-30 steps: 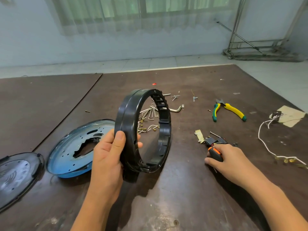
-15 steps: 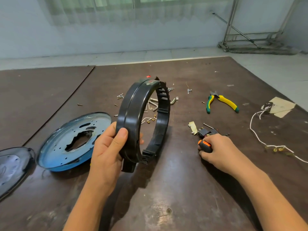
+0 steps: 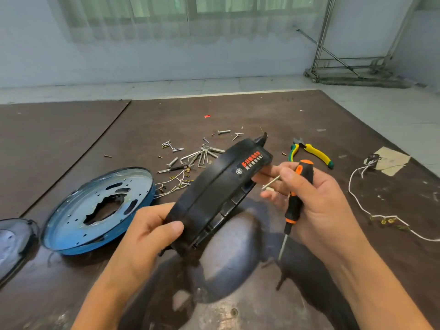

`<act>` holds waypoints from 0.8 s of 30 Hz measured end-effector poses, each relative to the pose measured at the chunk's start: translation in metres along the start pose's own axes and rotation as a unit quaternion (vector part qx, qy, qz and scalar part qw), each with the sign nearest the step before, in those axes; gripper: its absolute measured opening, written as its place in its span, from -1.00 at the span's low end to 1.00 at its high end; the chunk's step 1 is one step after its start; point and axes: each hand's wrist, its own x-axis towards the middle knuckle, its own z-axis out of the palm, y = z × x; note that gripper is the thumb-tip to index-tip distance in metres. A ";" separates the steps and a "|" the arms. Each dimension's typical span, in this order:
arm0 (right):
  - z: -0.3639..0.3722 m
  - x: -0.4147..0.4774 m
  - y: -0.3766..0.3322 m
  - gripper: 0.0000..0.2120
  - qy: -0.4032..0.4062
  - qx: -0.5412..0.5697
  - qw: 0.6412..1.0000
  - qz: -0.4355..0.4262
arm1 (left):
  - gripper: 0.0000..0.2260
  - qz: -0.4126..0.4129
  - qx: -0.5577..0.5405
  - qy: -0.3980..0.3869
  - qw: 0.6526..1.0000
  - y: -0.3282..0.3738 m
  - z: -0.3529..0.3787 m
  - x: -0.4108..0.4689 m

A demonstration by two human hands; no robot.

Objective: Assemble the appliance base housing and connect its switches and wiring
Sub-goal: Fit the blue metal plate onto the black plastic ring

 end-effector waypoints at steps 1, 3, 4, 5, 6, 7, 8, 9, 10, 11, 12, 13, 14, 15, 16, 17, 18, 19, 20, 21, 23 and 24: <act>0.004 -0.001 -0.001 -0.90 0.005 0.031 0.999 -0.001 | -0.56 -0.004 0.033 -0.006 0.999 0.003 0.002 0.000; 0.011 -0.003 -0.001 -0.86 0.019 0.047 0.999 0.005 | -0.47 0.004 0.097 -0.013 0.995 0.012 0.010 0.001; 0.014 -0.004 -0.001 -0.85 0.023 0.042 0.999 0.011 | -0.53 0.018 0.119 -0.015 0.993 0.019 0.015 0.002; 0.016 -0.006 -0.001 -0.86 0.020 0.036 0.999 0.016 | -0.58 0.023 0.128 -0.020 0.991 0.025 0.020 0.001; 0.019 -0.007 -0.002 -0.87 0.011 0.031 0.999 0.022 | -0.57 0.019 0.128 -0.023 0.991 0.031 0.024 0.001; 0.020 -0.008 -0.002 -0.90 0.000 0.026 0.999 0.023 | -0.48 0.019 0.129 -0.017 0.991 0.036 0.028 0.001; 0.021 -0.009 -0.003 -0.91 -0.009 0.016 1.000 0.020 | -0.40 0.025 0.128 -0.005 0.991 0.040 0.033 0.000; 0.021 -0.010 -0.002 -0.93 -0.014 -0.003 1.000 0.012 | -0.37 0.036 0.120 0.009 0.992 0.044 0.038 -0.001; 0.021 -0.010 -0.002 -0.94 -0.015 -0.027 1.000 0.004 | -0.38 0.050 0.106 0.016 0.993 0.049 0.043 0.000; 0.021 -0.010 -0.001 -0.95 -0.014 -0.050 0.999 -0.006 | -0.42 0.062 0.096 0.021 0.993 0.052 0.048 0.000; 0.020 -0.010 0.000 -0.94 -0.013 -0.067 0.998 -0.014 | -0.47 0.067 0.085 0.027 0.994 0.055 0.051 0.001; 0.020 -0.010 0.001 -0.90 -0.015 -0.079 0.997 -0.022 | -0.50 0.067 0.076 0.034 0.994 0.057 0.053 0.001; 0.020 -0.011 0.001 -0.85 -0.017 -0.092 0.995 -0.027 | -0.52 0.067 0.069 0.038 0.995 0.059 0.053 0.002; 0.020 -0.011 0.001 -0.82 -0.017 -0.103 0.994 -0.032 | -0.54 0.070 0.060 0.038 0.995 0.059 0.052 0.002; 0.020 -0.012 0.001 -0.82 -0.019 -0.111 0.993 -0.037 | -0.56 0.069 0.044 0.035 0.996 0.059 0.051 0.002; 0.021 -0.012 0.001 -0.83 -0.023 -0.114 0.992 -0.043 | -0.57 0.062 0.017 0.032 0.997 0.059 0.049 0.001; 0.021 -0.012 0.001 -0.85 -0.029 -0.114 0.992 -0.047 | -0.58 0.051 -0.014 0.031 0.998 0.059 0.047 0.001; 0.021 -0.012 0.002 -0.87 -0.036 -0.115 0.991 -0.049 | -0.58 0.043 -0.038 0.028 0.998 0.058 0.043 0.001; 0.021 -0.012 0.003 -0.88 -0.042 -0.119 0.991 -0.049 | -0.58 0.039 -0.057 0.020 0.997 0.057 0.040 0.001; 0.021 -0.012 0.003 -0.87 -0.045 -0.125 0.990 -0.050 | -0.59 0.039 -0.074 0.012 0.996 0.055 0.035 0.001; 0.020 -0.012 0.003 -0.87 -0.041 -0.129 0.989 -0.051 | -0.60 0.034 -0.112 0.030 0.993 0.051 0.021 0.001; 0.020 -0.011 0.003 -0.87 -0.035 -0.124 0.990 -0.053 | -0.60 0.029 -0.130 0.058 0.989 0.049 0.013 0.002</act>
